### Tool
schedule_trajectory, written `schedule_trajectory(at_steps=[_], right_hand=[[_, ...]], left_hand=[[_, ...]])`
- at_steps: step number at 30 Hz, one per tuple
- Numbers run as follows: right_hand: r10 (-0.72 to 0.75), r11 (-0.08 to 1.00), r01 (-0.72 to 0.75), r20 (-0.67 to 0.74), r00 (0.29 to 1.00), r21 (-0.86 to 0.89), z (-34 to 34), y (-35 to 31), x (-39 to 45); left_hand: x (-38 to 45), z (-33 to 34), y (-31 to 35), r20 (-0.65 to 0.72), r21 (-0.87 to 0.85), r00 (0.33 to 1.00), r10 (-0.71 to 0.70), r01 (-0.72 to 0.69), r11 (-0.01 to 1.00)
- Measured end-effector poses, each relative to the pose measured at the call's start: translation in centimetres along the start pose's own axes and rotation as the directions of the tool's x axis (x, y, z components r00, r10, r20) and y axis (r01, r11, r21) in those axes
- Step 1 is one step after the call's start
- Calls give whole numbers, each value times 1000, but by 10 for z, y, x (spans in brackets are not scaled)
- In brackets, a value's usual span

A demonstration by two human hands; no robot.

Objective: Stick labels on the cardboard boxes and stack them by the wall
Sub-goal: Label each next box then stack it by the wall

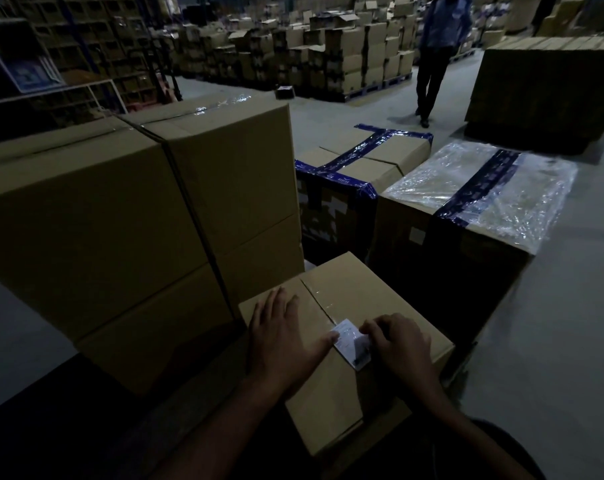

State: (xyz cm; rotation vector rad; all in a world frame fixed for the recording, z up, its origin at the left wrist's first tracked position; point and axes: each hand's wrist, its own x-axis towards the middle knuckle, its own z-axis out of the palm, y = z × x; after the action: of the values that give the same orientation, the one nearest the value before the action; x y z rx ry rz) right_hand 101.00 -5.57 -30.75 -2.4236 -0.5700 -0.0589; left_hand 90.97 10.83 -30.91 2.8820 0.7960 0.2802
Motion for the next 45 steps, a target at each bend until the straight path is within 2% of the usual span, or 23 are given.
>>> schedule_trajectory(at_steps=[1, 5, 8, 11, 15, 18, 21, 23, 25, 31, 38, 45], right_hand=[[0, 1000, 0, -12, 1000, 15, -1, 1, -1], [-27, 994, 9, -165, 986, -106, 6, 2, -31], [-40, 995, 21, -191, 981, -100, 17, -3, -54], [-77, 995, 63, -192, 978, -78, 17, -1, -50], [-266, 964, 267, -91, 960, -9, 12, 14, -16], [-385, 923, 383, 62, 921, 31, 5, 23, 9], [-425, 904, 427, 109, 899, 4, 2, 25, 17], [-409, 908, 416, 110, 906, -53, 6, 21, 15], [-379, 916, 386, 80, 922, -112, 10, 16, 10], [-277, 946, 251, -109, 955, -205, 17, 9, -5], [-304, 924, 260, -125, 944, -281, 16, 11, -2], [-321, 941, 293, -175, 931, -170, 9, 10, -7]], left_hand=[[3, -1, 0, 5, 7, 1000, 1, -1, 1000], [22, -4, -3, -4, 41, 1000, 7, -7, 999], [26, -4, -5, 36, 9, 999, -8, 8, 1000], [24, -8, -8, 6, 101, 999, -54, 53, 994], [13, -17, -22, 80, 194, 973, -215, 197, 961], [3, -19, -31, 159, 127, 938, -307, 289, 949], [-1, -19, -23, 136, 10, 942, -308, 310, 951], [-5, -15, -13, 94, -72, 959, -268, 275, 959], [-9, -10, -5, 39, -81, 971, -236, 238, 968], [-10, -6, -7, -9, -89, 975, -221, 219, 972], [-10, -4, -8, 1, -102, 973, -229, 228, 968], [-10, -2, -9, 4, -115, 972, -234, 233, 966]])
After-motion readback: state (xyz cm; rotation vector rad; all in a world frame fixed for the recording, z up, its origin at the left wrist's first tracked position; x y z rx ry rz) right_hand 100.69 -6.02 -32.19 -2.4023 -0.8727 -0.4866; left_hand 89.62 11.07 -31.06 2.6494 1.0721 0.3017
